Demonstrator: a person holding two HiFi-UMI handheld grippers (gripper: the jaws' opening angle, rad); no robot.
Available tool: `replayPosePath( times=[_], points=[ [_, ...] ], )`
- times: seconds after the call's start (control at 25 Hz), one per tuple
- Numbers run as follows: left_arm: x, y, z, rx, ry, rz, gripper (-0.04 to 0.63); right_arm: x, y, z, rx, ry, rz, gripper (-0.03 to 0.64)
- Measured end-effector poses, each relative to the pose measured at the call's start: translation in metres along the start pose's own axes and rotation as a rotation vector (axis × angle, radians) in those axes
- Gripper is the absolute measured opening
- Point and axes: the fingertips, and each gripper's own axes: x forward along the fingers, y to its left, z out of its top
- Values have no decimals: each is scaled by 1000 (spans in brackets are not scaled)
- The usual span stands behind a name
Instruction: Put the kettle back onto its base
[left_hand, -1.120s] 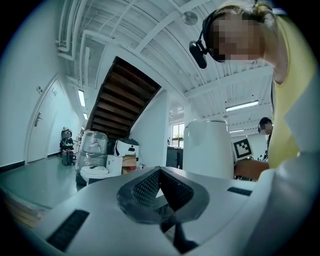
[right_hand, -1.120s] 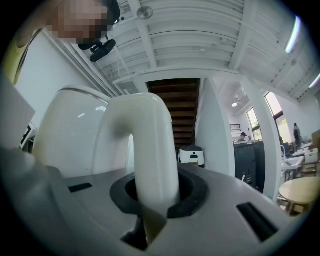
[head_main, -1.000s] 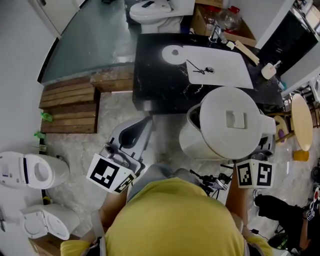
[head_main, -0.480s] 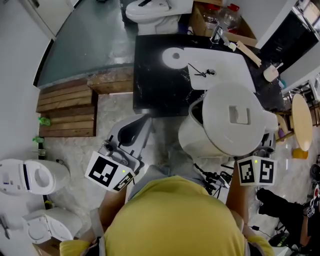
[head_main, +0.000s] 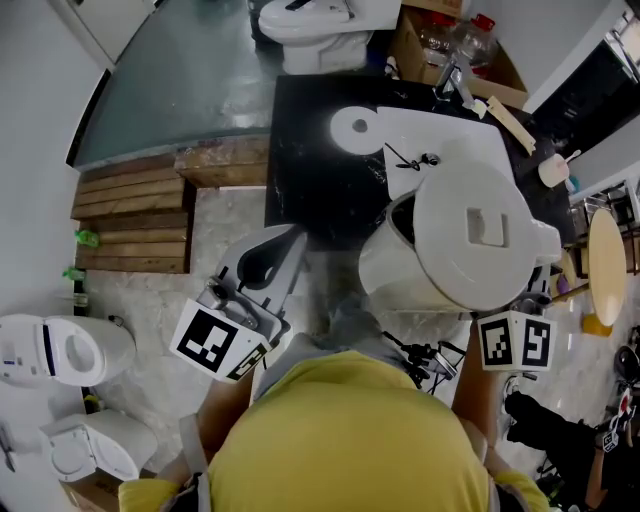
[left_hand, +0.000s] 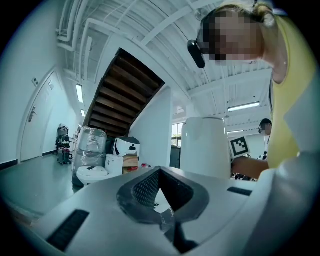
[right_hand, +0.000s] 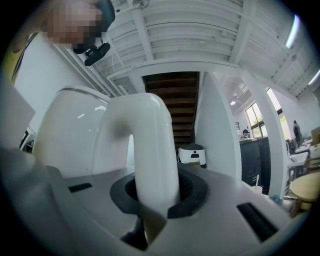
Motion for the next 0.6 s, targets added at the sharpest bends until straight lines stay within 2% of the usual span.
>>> replayPosePath(
  times=[0.6],
  points=[
    [111, 60, 14, 28, -19, 29, 2, 135, -41, -17, -6, -30, 65, 57]
  ],
)
